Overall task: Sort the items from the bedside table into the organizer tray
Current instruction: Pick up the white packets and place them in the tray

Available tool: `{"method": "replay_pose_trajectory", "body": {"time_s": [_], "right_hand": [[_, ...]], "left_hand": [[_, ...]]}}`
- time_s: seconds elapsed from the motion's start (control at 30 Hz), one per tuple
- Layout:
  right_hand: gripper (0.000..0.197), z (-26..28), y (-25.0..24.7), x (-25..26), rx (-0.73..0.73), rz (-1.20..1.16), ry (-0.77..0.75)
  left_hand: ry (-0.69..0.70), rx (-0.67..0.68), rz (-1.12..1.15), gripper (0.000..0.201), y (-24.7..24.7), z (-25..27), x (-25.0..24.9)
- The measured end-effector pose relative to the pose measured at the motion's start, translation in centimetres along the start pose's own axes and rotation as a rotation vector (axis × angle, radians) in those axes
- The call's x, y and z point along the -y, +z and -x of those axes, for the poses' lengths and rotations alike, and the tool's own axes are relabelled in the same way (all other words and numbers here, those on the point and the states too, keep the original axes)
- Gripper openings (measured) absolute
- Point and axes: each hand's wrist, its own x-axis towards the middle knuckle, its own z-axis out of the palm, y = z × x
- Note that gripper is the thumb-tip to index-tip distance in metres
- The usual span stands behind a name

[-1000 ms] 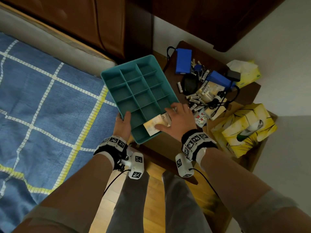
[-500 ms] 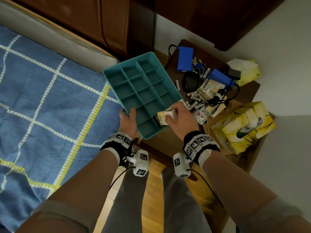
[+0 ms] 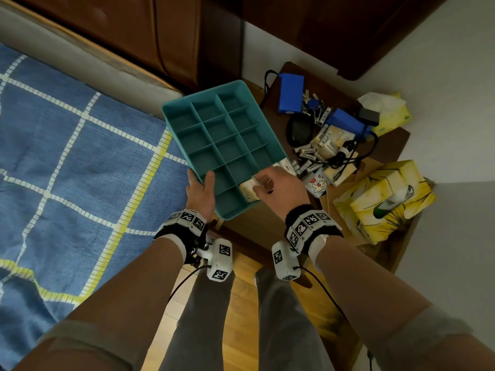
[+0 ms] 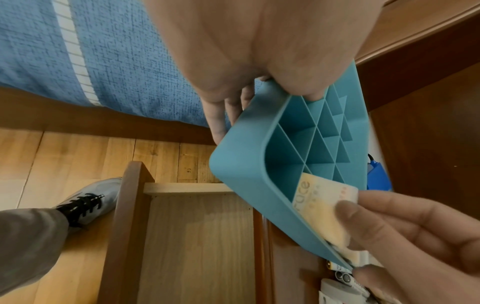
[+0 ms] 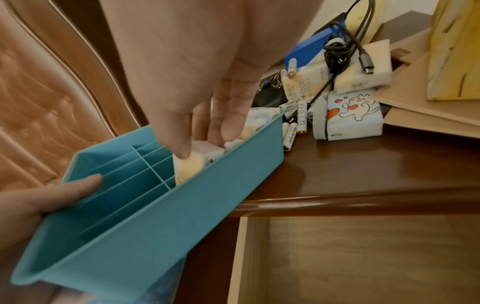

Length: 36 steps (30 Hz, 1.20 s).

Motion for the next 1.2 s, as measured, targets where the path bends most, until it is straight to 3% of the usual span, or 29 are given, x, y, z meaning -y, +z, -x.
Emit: {"method": "replay_pose_trajectory", "body": {"time_s": [0.13, 0.27, 0.33, 0.4, 0.47, 0.6, 0.7, 0.77, 0.83, 1.03, 1.2], "right_hand": [[0.018, -0.7, 0.0, -0.5, -0.025, 0.075, -0.019], [0.034, -1.2, -0.8, -0.4, -0.01, 0.159, -0.039], [0.025, -0.9, -1.8, -1.2, -0.09, 0.148, 0.03], [0.021, -0.5, -2.9, -2.8, -0.214, 0.116, 0.202], [0.038, -0.3, -3.6, -4.7, -0.295, 0.122, 0.384], [0.091, -0.7, -4.9, -8.0, -0.295, 0.18, 0.644], [0.105, -1.8, -5.4, -9.4, -0.312, 0.128, 0.733], [0.096, -2.4, -5.7, -9.6, -0.376, 0.226, 0.683], [0.083, -3.1, -6.1, -9.3, -0.408, 0.364, 0.533], [0.062, -6.1, -6.6, -9.4, -0.141, 0.46, 0.31], [0.056, -4.6, -5.5, -9.7, -0.159, 0.412, 0.141]], "left_hand": [[0.027, 0.017, -0.004, 0.115, 0.4, 1.2, -1.1], [0.036, -0.013, -0.01, 0.097, 0.4, 1.4, -1.6], [0.027, -0.034, -0.005, 0.087, 0.6, 1.7, -2.2], [0.012, -0.079, 0.003, 0.071, 1.0, 2.1, -2.9], [-0.022, -0.128, 0.012, 0.061, 1.5, 2.0, -2.9], [-0.062, -0.167, 0.0, 0.055, 2.3, 2.1, -2.5], [-0.072, -0.19, -0.022, 0.051, 2.4, 2.2, -2.4], [-0.078, -0.203, -0.031, 0.049, 2.5, 2.3, -2.4], [-0.072, -0.205, -0.035, 0.048, 2.7, 2.4, -2.4], [-0.062, -0.216, -0.038, 0.045, 2.8, 2.6, -3.2], [-0.065, -0.224, -0.036, 0.044, 2.9, 2.3, -3.5]]}}
